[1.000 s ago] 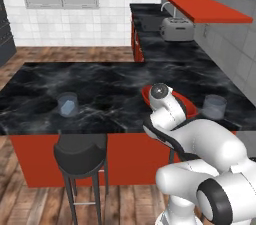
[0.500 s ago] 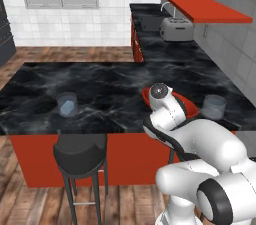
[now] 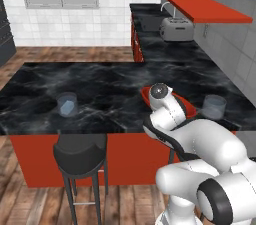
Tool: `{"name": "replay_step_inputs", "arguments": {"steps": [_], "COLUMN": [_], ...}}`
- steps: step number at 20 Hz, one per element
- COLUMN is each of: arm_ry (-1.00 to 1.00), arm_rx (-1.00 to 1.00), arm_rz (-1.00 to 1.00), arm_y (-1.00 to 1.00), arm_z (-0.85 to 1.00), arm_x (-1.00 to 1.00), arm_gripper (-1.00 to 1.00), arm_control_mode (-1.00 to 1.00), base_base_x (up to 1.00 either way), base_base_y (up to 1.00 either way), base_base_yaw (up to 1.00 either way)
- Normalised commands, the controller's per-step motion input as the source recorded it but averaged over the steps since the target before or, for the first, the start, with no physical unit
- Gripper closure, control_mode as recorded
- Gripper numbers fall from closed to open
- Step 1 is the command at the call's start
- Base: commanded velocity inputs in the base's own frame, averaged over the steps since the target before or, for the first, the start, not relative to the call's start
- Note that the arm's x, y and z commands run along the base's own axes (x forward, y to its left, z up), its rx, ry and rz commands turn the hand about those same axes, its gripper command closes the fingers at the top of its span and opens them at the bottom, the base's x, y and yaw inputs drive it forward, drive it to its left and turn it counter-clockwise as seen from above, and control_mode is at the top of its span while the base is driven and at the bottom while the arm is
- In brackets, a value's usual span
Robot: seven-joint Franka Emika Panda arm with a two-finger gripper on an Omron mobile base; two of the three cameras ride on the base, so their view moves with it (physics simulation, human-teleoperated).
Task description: There are four ice cubes in the ice bowl. Place two ice cubes in each glass of water.
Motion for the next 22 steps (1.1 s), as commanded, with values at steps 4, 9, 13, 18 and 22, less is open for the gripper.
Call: {"name": "replay_step_inputs", "arguments": {"steps": [4,9,13,18,22], "arm_ry": [-0.1,-0.24,-0.06,0.01,0.0], "arm_rx": [0.0,0.0,0.06,0.14,0.12], "arm_rz": [-0.03,-0.07,-0.07,0.0,0.0], "arm_y": [0.0,-0.17,-0.54,-0.42,-0.2], "arm_z": [0.11,0.51,0.61,0.45,0.42], "arm_x": [0.0,0.09,0.09,0.12,0.16], "arm_gripper": [1.0,1.0,1.0,1.0,1.0], "arm_control_mode": [-1.0,-1.0,-1.0,-1.0,-1.0], "base_base_x": [0.0,0.0,0.0,0.0,0.0], "base_base_y": [0.0,0.0,0.0,0.0,0.0], "base_base_yaw": [0.0,0.0,0.0,0.0,0.0]}}
